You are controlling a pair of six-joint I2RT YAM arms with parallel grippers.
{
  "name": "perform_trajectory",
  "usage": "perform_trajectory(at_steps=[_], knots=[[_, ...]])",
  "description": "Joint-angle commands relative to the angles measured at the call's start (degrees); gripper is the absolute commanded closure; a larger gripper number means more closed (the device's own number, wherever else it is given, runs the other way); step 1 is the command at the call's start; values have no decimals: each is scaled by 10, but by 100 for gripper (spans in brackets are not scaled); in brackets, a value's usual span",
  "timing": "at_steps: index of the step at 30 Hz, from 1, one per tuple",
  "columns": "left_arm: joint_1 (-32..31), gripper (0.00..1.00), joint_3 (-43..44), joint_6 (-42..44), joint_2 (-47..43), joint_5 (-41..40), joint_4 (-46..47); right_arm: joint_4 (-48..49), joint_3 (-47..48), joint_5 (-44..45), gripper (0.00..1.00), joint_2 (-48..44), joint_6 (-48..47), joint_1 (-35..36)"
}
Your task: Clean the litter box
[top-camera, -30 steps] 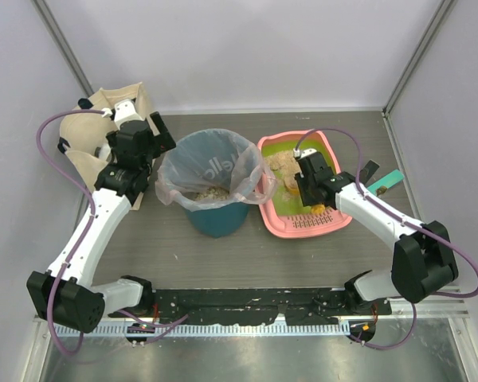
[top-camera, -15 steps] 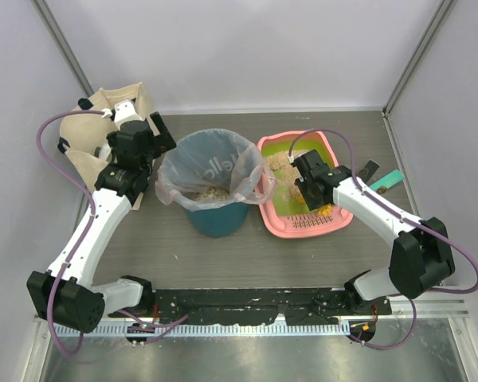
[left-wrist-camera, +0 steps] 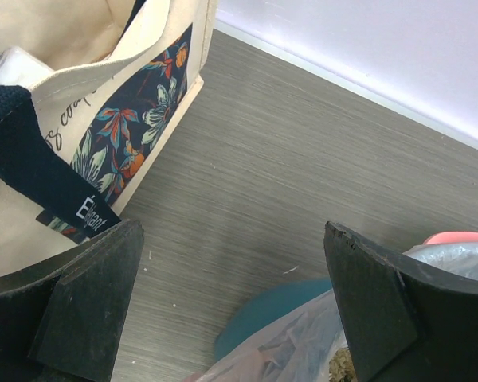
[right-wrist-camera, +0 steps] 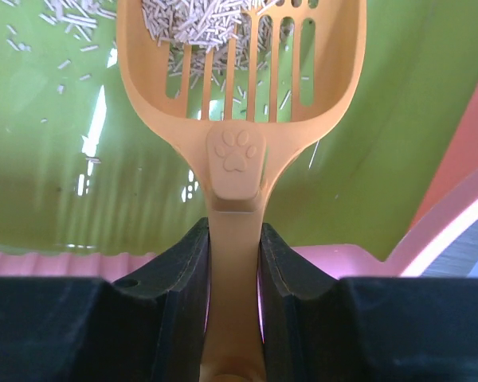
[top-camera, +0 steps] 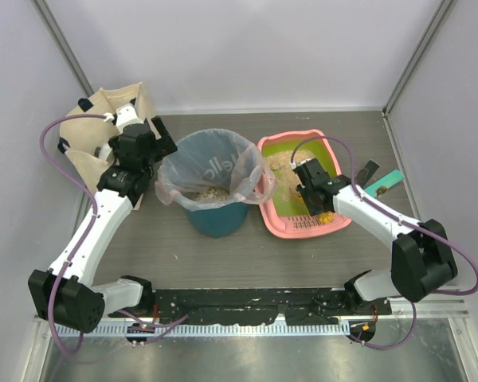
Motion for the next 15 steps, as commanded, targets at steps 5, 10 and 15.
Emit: perform_trajectory(at_steps=[5, 10, 15], knots=[[1, 0, 2, -10, -7, -7, 17, 131, -81, 47, 99, -86, 25, 2], [1, 0, 3, -12, -2, -7, 22, 137, -79, 56, 99, -100, 25, 3], [0, 0, -5, -22, -3, -8, 22, 153, -80, 71, 99, -150, 25, 3]])
